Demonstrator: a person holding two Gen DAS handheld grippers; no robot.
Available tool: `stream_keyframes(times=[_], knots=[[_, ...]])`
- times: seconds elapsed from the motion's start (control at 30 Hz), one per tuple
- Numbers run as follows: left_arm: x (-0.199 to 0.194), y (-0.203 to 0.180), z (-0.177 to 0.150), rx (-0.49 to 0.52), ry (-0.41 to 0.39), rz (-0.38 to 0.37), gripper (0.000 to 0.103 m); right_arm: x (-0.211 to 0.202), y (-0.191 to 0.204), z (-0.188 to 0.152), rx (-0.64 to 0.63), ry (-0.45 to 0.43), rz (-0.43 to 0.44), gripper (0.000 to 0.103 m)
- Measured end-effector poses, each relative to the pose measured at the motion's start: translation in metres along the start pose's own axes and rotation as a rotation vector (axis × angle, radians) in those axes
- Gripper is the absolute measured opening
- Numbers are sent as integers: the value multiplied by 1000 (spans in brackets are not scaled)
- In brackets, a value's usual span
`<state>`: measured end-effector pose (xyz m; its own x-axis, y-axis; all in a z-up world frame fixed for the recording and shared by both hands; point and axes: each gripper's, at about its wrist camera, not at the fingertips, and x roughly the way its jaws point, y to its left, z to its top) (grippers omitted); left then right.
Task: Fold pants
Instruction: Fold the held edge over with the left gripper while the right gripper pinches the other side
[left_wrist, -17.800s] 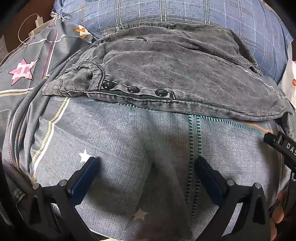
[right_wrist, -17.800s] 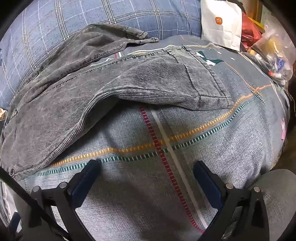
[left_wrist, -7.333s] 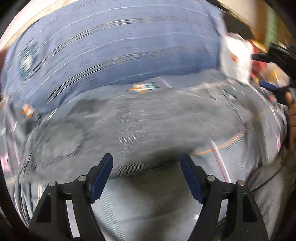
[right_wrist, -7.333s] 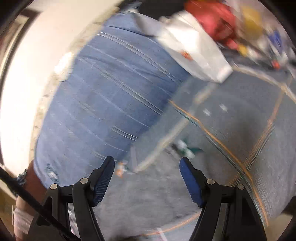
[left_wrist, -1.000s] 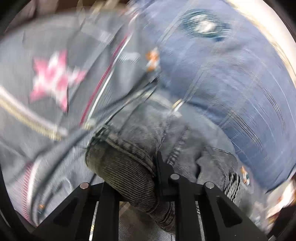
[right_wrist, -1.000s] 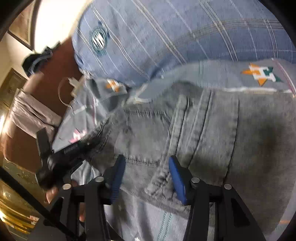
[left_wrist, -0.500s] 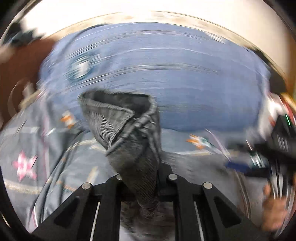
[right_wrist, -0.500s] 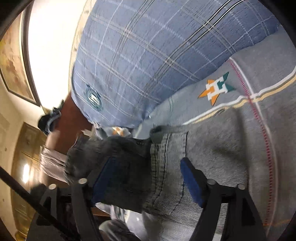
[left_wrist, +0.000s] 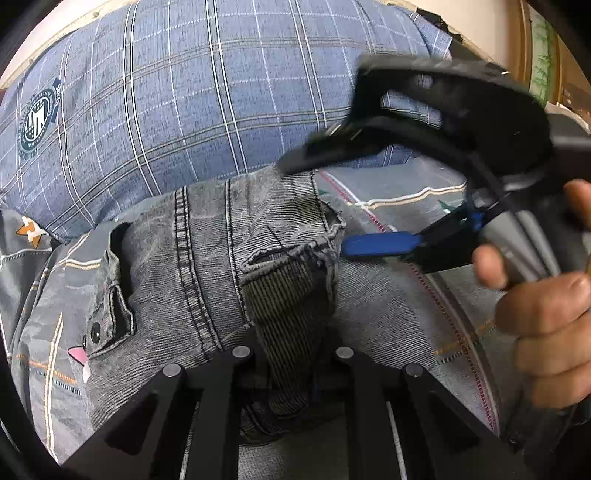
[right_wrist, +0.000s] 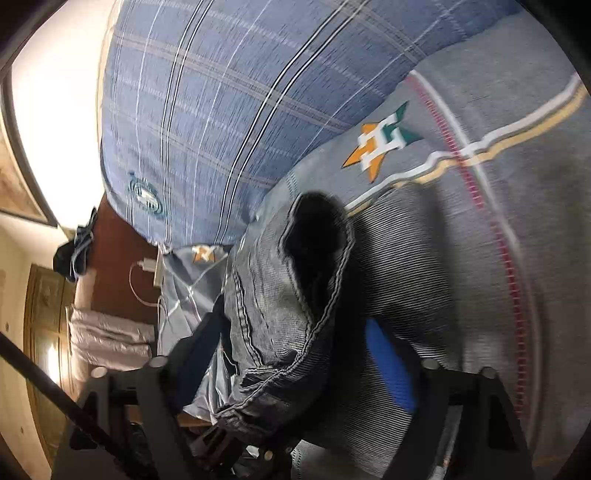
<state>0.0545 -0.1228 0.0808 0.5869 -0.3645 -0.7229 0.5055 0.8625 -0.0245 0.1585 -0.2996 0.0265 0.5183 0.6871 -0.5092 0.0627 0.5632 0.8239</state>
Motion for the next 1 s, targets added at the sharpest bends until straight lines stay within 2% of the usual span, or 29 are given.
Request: stream_keyframes(times=[0.03,0.07,0.1,0.13,0.17,0.23,0.33,0.37,0.4,0.43,0.47,0.53,0.6,0.63,0.7,0.77,0.87,0.9,0.93,1.0], knots=[[-2,0,0,-1,-11,-5,12,3,3,-1,-23,2,-13,76],[-3,0,0,3,-21,-10,13,6,7,-1,-54,0,-47,62],[-6,-2,1,8,-31,-17,13,13,11,-2,-89,6,-121,37],[-8,-1,1,9,-40,-25,13,17,9,-4,-100,19,-151,23],[-7,-1,3,2,-41,-38,12,16,8,-6,-82,25,-135,12],[-19,-2,7,-16,-75,-66,13,-2,23,-11,-125,-28,-131,11],[-42,-16,16,32,-172,-58,15,-31,52,-14,-225,-99,-130,10],[-42,-20,18,30,-173,-81,24,-34,53,-13,-238,-103,-152,10],[-40,-21,17,24,-159,-118,33,-36,47,-10,-233,-101,-208,10],[-33,-22,16,21,-121,-185,49,-33,38,-6,-211,-90,-258,10],[-28,-20,15,17,-92,-214,53,-26,19,-1,-166,-57,-328,10],[-20,-7,15,-33,-44,-272,53,-9,-12,2,-81,25,-420,11],[-21,11,19,-111,-27,-326,55,-8,-28,3,5,31,-372,11],[-22,25,22,-163,-27,-333,61,-14,-22,3,-10,19,-370,11],[-30,48,25,-238,-45,-298,66,-28,-6,3,-71,-40,-396,12],[-34,74,29,-290,-63,-246,76,-30,7,0,-115,-45,-407,14],[-27,107,28,-366,-26,-180,78,-25,8,-3,-103,-25,-413,20],[-21,119,29,-396,-2,-166,78,-31,13,-5,-105,-39,-383,22],[-16,127,28,-430,22,-163,78,-36,14,-8,-120,-51,-350,26],[-7,137,25,-474,47,-185,78,-49,28,-19,-158,-80,-308,76]])
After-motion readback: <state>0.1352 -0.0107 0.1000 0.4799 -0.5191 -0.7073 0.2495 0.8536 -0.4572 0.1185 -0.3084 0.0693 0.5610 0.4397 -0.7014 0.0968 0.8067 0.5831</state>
